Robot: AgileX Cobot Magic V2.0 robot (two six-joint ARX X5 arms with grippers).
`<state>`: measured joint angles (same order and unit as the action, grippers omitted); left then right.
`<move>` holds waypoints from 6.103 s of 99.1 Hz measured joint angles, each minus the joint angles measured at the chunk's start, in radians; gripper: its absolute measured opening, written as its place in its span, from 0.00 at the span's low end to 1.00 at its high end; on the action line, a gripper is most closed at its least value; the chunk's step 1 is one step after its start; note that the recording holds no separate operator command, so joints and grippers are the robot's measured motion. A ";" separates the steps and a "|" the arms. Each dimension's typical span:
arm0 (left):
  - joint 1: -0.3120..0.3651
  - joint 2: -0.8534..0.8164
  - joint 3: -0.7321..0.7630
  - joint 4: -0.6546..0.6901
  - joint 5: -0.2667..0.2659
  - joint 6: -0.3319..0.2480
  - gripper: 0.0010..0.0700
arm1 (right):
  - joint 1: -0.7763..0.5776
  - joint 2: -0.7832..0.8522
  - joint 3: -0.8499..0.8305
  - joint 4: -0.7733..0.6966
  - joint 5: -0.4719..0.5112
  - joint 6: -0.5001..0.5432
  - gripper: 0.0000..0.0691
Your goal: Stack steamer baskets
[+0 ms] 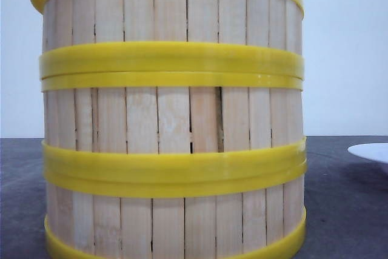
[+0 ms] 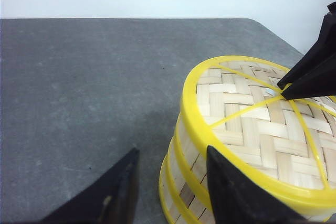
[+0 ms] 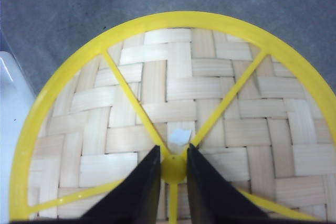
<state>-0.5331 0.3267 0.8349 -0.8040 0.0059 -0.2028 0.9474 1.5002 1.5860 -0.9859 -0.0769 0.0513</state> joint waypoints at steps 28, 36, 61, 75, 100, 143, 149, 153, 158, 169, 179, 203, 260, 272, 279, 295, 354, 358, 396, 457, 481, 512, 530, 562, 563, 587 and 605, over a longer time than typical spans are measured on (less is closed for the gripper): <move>0.000 0.000 0.000 0.000 0.000 0.000 0.32 | 0.000 0.000 0.002 -0.019 0.006 -0.002 0.08; 0.000 0.000 0.000 0.000 0.000 0.000 0.32 | 0.000 0.000 0.003 -0.027 0.018 -0.003 0.08; 0.000 0.000 0.000 0.000 0.000 0.000 0.32 | 0.001 0.000 0.003 -0.027 0.026 -0.003 0.08; 0.000 0.000 0.000 -0.001 0.000 0.000 0.32 | 0.001 0.000 0.003 -0.029 0.042 -0.003 0.08; 0.000 0.000 0.000 -0.023 0.000 0.000 0.32 | 0.001 0.000 0.005 -0.042 0.077 -0.002 0.26; 0.000 0.000 0.000 -0.023 0.000 0.000 0.32 | 0.001 -0.063 0.066 -0.040 0.241 -0.002 0.43; 0.000 0.000 0.000 -0.023 0.000 0.000 0.32 | 0.000 -0.105 0.090 -0.029 0.285 -0.002 0.45; 0.000 0.000 0.000 -0.023 0.000 0.000 0.32 | 0.000 -0.137 0.100 -0.018 0.314 -0.002 0.47; 0.000 0.000 0.000 -0.023 0.000 0.000 0.32 | 0.000 -0.178 0.103 -0.005 0.338 -0.002 0.49; 0.000 0.000 0.000 -0.023 0.000 0.000 0.32 | 0.000 -0.268 0.103 -0.006 0.398 -0.002 0.50; 0.000 0.000 0.000 -0.023 0.000 0.000 0.32 | 0.001 -0.349 0.103 -0.031 0.496 0.005 0.50; 0.000 0.000 0.000 -0.023 0.000 0.000 0.32 | 0.000 -0.539 0.084 -0.156 0.604 0.060 0.50; 0.000 0.000 0.000 -0.023 0.000 0.000 0.06 | 0.001 -0.768 -0.235 -0.207 0.604 0.267 0.05; 0.000 0.000 0.000 -0.023 0.000 0.000 0.02 | 0.001 -0.764 -0.235 -0.201 0.604 0.270 0.01; 0.000 0.000 0.000 -0.023 0.000 0.000 0.02 | 0.001 -0.763 -0.235 -0.185 0.604 0.272 0.01; 0.000 0.000 0.000 -0.023 0.000 0.000 0.02 | 0.001 -0.764 -0.235 -0.170 0.604 0.272 0.01; 0.000 0.000 0.000 -0.023 0.000 0.000 0.02 | 0.001 -0.764 -0.235 -0.170 0.604 0.272 0.01; 0.003 -0.001 0.000 -0.023 -0.003 0.006 0.02 | 0.001 -0.764 -0.235 -0.170 0.604 0.272 0.01; 0.239 -0.036 -0.151 0.148 -0.033 0.174 0.02 | 0.001 -0.764 -0.235 -0.170 0.604 0.272 0.01; 0.470 -0.253 -0.726 0.571 -0.108 0.137 0.02 | 0.001 -0.764 -0.235 -0.170 0.604 0.272 0.01; 0.470 -0.304 -0.777 0.585 -0.116 0.123 0.02 | 0.001 -0.764 -0.235 -0.170 0.604 0.272 0.01; 0.470 -0.322 -0.797 0.613 -0.115 0.121 0.02 | 0.001 -0.764 -0.235 -0.169 0.604 0.272 0.01; 0.470 -0.322 -0.797 0.613 -0.115 0.121 0.02 | 0.001 -0.764 -0.235 -0.169 0.604 0.272 0.01; 0.470 -0.322 -0.797 0.613 -0.115 0.121 0.02 | 0.001 -0.764 -0.235 -0.169 0.604 0.272 0.01; 0.470 -0.322 -0.797 0.613 -0.115 0.121 0.02 | 0.001 -0.764 -0.235 -0.169 0.604 0.272 0.01; 0.470 -0.322 -0.797 0.613 -0.115 0.121 0.02 | 0.001 -0.764 -0.235 -0.169 0.604 0.272 0.01; 0.470 -0.322 -0.797 0.613 -0.115 0.121 0.02 | 0.001 -0.764 -0.235 -0.170 0.604 0.272 0.01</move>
<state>-0.0631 0.0044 0.0380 -0.1909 -0.1089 -0.0822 0.9482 0.7361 1.3514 -1.1557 0.5274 0.3229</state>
